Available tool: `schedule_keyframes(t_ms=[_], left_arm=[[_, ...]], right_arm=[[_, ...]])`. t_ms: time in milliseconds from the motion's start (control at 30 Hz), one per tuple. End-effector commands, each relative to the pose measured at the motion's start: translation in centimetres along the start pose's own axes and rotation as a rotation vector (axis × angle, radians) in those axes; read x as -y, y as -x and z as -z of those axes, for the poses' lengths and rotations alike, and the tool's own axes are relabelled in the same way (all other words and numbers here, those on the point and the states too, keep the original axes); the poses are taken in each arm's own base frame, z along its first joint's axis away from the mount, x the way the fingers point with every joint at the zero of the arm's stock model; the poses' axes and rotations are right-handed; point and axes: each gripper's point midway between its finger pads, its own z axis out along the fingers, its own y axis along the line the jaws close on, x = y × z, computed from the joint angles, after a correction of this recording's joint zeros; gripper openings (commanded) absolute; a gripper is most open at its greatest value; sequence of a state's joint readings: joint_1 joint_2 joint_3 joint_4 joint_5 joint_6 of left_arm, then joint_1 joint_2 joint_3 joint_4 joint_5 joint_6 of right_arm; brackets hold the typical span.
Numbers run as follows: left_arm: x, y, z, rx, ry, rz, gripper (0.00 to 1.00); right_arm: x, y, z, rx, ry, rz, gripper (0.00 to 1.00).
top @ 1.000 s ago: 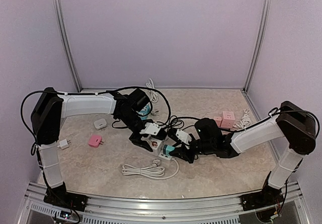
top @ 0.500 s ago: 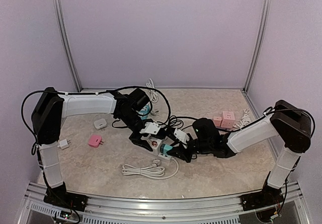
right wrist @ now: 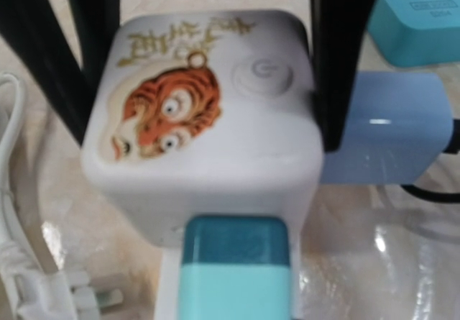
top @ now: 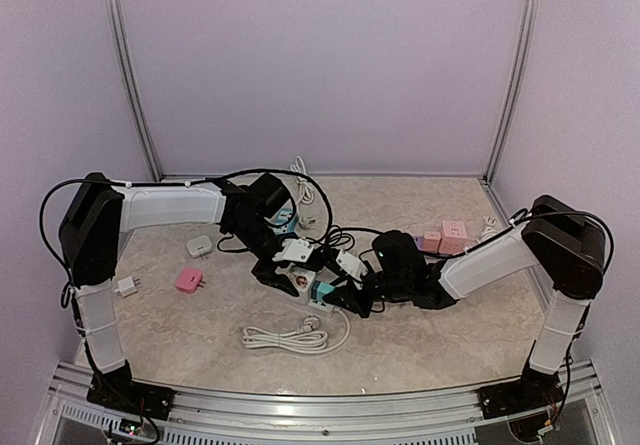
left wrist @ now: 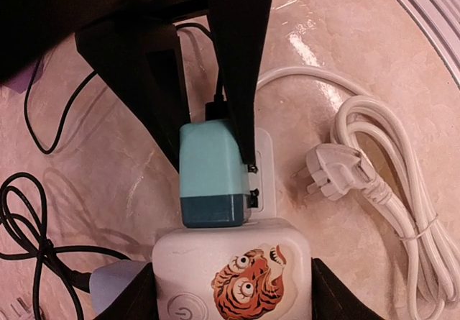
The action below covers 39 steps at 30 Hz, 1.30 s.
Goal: Insert the plug
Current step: Insert the plug into the socket.
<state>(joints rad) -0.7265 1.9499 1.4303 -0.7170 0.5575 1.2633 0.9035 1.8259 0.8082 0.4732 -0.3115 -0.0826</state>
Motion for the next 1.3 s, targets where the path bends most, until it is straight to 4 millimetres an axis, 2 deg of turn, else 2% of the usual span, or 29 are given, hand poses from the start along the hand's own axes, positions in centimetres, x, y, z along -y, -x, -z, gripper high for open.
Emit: schedule_keyframes(t_ms=[0, 133, 167, 233, 300, 467, 600, 633, 733, 967, 1133, 1267], left_arm=[[6.0, 0.2, -6.2, 0.071, -0.216, 0.000, 0.22], [6.5, 0.1, -6.1, 0.082, -0.229, 0.005, 0.24], [6.6, 0.0, -6.0, 0.080, -0.233, 0.007, 0.26], [6.8, -0.5, -5.7, 0.064, -0.246, 0.011, 0.35], [7.1, -1.5, -5.3, 0.032, -0.259, 0.007, 0.48], [6.5, -3.3, -3.9, -0.045, -0.250, -0.005, 0.68], [6.5, -2.9, -2.7, -0.048, -0.270, 0.004, 0.86], [6.8, -3.0, -2.6, -0.052, -0.273, -0.007, 0.92], [7.0, -3.1, -1.7, -0.078, -0.252, -0.037, 0.99], [6.3, -2.4, 1.1, -0.149, -0.184, -0.079, 0.99], [6.5, -2.3, 3.5, -0.209, -0.134, -0.116, 0.99], [7.7, -2.2, 4.7, -0.226, -0.109, -0.148, 0.99]], right_arm=[[0.8, 8.0, -0.9, 0.236, -0.072, 0.085, 0.00], [0.8, 8.0, -0.7, 0.231, -0.076, 0.097, 0.00], [0.8, 8.0, -0.6, 0.228, -0.075, 0.100, 0.03], [0.6, 7.7, -0.2, 0.221, -0.070, 0.106, 0.16], [0.2, 7.5, 0.4, 0.214, -0.061, 0.115, 0.28], [0.0, 7.1, 2.1, 0.178, -0.079, 0.116, 0.47], [-0.5, 5.7, 3.5, 0.107, -0.077, 0.086, 0.80], [-0.7, 5.4, 4.0, 0.100, -0.078, 0.079, 0.84], [-0.6, 5.2, 6.2, 0.100, -0.116, 0.051, 0.86], [0.7, 6.5, 10.3, 0.113, -0.240, -0.066, 0.89], [1.8, 7.3, 11.8, 0.103, -0.310, -0.171, 0.90], [1.4, 8.6, 12.2, 0.151, -0.289, -0.228, 0.99]])
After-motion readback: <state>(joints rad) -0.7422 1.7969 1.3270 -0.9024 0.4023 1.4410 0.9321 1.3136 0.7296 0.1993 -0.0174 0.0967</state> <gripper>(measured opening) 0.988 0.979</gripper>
